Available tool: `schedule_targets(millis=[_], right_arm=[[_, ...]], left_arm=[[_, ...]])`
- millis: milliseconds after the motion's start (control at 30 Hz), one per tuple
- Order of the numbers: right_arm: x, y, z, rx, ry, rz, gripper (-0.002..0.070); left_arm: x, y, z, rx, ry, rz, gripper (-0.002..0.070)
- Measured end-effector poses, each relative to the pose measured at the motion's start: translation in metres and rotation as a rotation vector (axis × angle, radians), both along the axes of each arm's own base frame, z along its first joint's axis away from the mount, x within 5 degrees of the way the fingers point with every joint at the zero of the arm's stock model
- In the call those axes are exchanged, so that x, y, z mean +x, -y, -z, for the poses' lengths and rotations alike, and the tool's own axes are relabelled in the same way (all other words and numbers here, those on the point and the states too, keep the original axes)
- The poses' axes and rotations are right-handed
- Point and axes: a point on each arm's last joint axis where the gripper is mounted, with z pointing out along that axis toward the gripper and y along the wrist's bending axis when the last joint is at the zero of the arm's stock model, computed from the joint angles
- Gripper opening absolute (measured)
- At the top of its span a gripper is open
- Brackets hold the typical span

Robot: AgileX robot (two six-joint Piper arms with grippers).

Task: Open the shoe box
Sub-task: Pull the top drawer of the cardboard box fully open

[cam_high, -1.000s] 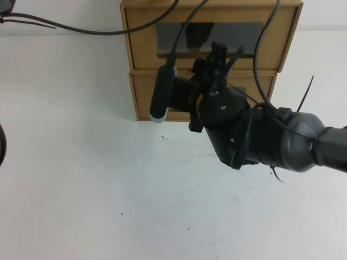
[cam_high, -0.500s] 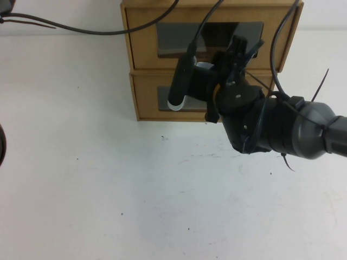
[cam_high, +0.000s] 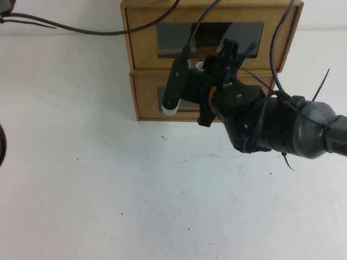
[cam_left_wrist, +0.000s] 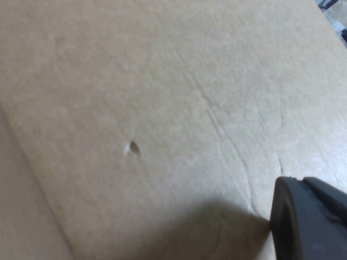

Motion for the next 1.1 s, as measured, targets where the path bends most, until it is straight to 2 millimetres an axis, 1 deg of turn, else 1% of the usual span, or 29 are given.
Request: schedule_targets(millis=[200,533,600,900,1033,1100], right_arm=[[0.003,0.003,0.001,0.001,-0.005,0.003,0.0297],[0.011,-0.001,0.004,-0.007,0.011,0.029,0.0288],[0.012,-0.001,0.005,-0.010,0.014,0.032,0.0269],[0.013,0.000,0.003,-0.026,0.033,0.055,0.0122],[0.013,0.001,0.002,-0.029,0.040,0.062,0.0036],[0.013,0.001,0.002,-0.035,0.045,0.063,0.0019]], left_arm=[[0.000,0.000,0.000,-0.001,-0.001,0.004,-0.0006],[-0.001,0.000,0.000,-0.002,-0.001,0.007,-0.0006],[-0.001,0.000,0.000,-0.002,-0.001,0.007,-0.0006],[0.000,0.001,0.002,-0.006,-0.008,0.011,-0.0006],[0.001,0.002,0.004,-0.014,-0.017,0.015,-0.0006],[0.001,0.002,0.004,-0.018,-0.018,0.017,-0.0006]])
